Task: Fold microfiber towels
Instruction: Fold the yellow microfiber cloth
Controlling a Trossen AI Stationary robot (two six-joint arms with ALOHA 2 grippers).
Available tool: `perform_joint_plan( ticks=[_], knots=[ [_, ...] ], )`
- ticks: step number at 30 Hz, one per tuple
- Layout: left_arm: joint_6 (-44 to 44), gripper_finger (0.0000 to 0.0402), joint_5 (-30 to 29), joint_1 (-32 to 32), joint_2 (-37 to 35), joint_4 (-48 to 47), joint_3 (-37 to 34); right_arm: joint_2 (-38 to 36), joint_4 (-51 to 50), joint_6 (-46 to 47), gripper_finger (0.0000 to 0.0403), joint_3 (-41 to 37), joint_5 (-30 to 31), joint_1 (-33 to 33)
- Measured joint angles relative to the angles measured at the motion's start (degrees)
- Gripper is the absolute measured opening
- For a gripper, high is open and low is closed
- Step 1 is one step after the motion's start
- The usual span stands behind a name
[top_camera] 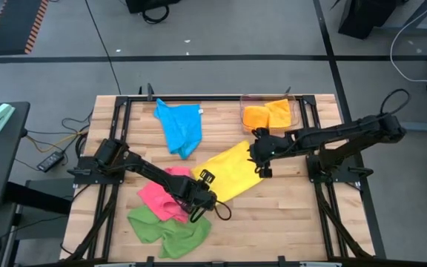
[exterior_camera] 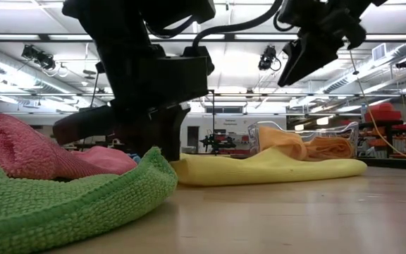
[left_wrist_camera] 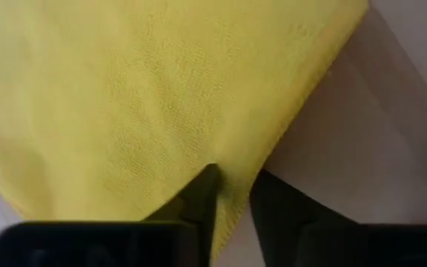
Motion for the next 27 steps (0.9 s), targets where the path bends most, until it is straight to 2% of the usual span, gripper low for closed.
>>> perform_joint_plan(
  ticks=[3,4,8,12,15,21,24,27],
  knots=[
    [-1.37,0.0021,2.03,0.03,-0.97,-0.22,-0.19,0.03,0.64,-0.66,0.0165,0.00,-1.56,2.15],
    [-1.73,0.0013,2.68,0.28,-1.42,0.11,-0.19,0.03,1.21,-0.79,0.0165,0.00,-2.19,2.98],
    [-5.55,0.0019,6.59,1.95,-6.13,-0.68,0.48,0.05,4.16,-1.61,0.0165,0.00,-2.54,7.20],
    [-12.10,0.0010,13.78,4.09,-9.96,-1.28,1.52,1.14,9.94,-0.36,0.0165,0.04,-1.03,11.79],
    [-17.76,0.0009,17.39,5.41,-12.88,-0.54,2.17,4.19,13.80,1.55,0.0166,0.11,0.98,15.29],
    [-25.68,0.0019,20.62,6.84,-14.21,1.85,2.38,12.15,18.89,6.64,0.0182,0.00,3.23,20.69],
    [-29.56,0.0010,23.64,7.15,-14.16,2.41,2.31,14.29,20.80,9.62,0.0197,0.02,7.59,23.02],
    [-33.03,0.0007,23.98,7.13,-14.08,4.11,2.31,16.04,22.70,11.47,0.0213,0.04,12.89,25.00]
  ],
)
